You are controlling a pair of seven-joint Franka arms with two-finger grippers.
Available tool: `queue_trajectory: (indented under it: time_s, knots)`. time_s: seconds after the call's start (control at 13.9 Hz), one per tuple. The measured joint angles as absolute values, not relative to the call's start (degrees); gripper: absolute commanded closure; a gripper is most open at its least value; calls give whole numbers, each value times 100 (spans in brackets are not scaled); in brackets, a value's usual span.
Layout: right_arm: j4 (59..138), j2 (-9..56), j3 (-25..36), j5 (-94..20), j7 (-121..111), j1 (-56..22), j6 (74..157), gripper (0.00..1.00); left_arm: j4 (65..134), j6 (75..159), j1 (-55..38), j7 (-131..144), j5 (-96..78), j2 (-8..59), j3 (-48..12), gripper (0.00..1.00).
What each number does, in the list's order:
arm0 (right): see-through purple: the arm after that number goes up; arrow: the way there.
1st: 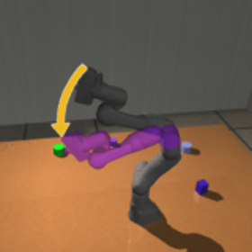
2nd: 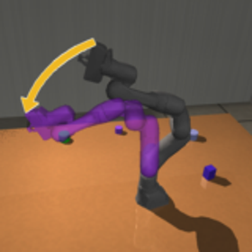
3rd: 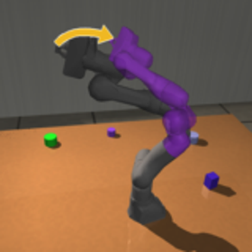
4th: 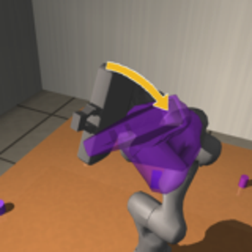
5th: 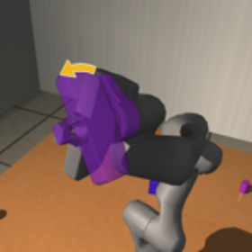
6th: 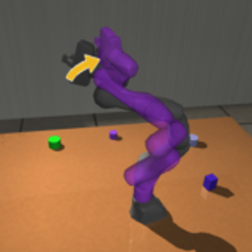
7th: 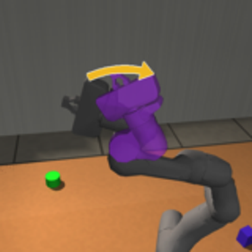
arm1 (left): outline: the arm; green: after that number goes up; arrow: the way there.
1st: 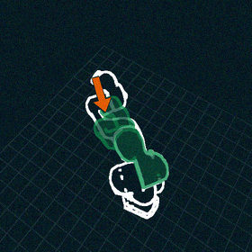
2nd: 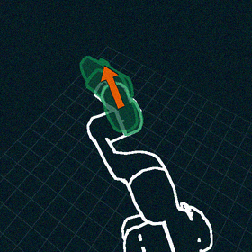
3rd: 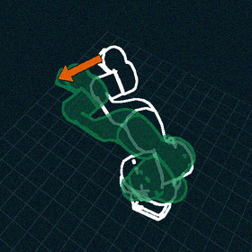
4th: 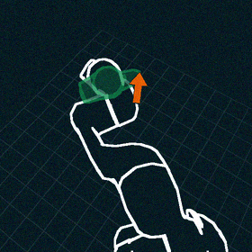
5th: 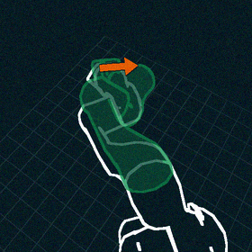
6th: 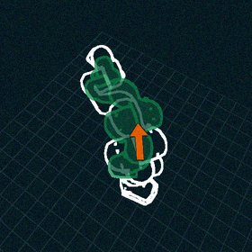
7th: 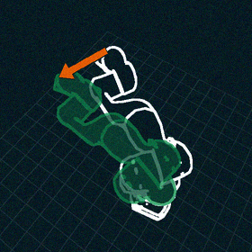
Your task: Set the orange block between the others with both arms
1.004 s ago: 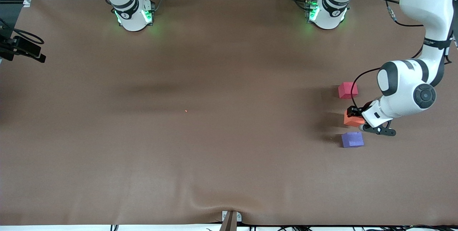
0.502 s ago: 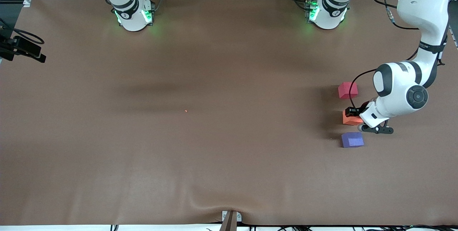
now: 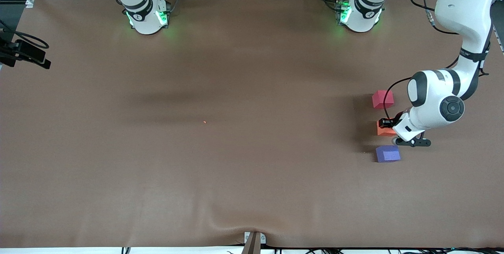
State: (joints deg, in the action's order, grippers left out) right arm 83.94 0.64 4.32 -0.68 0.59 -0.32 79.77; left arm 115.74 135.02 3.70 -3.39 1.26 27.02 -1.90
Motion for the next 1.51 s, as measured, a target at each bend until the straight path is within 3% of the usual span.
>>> queue_trajectory:
  time_s: [0.22,0.29,0.36,0.43,0.5,1.0,1.51]
  knots:
    - [8395,64,431,-68,58,-34,7977,0,11573,13504,329,-219,136,2709,-197,98]
    - [8395,64,431,-68,58,-34,7977,0,11573,13505,329,-219,137,2710,-196,90]
    - [8395,64,431,-68,58,-34,7977,0,11573,13505,329,-219,137,2711,-196,57]
    - [8395,64,431,-68,58,-34,7977,0,11573,13505,328,-219,137,2711,-197,15]
    - [8395,64,431,-68,58,-34,7977,0,11573,13505,328,-219,137,2713,-196,0]
    - [8397,65,430,-68,57,-35,7976,0,11358,13366,314,-222,137,2516,-230,0]
    - [8404,68,423,-68,56,-37,7976,0,10322,11161,316,-224,137,1042,-365,0]
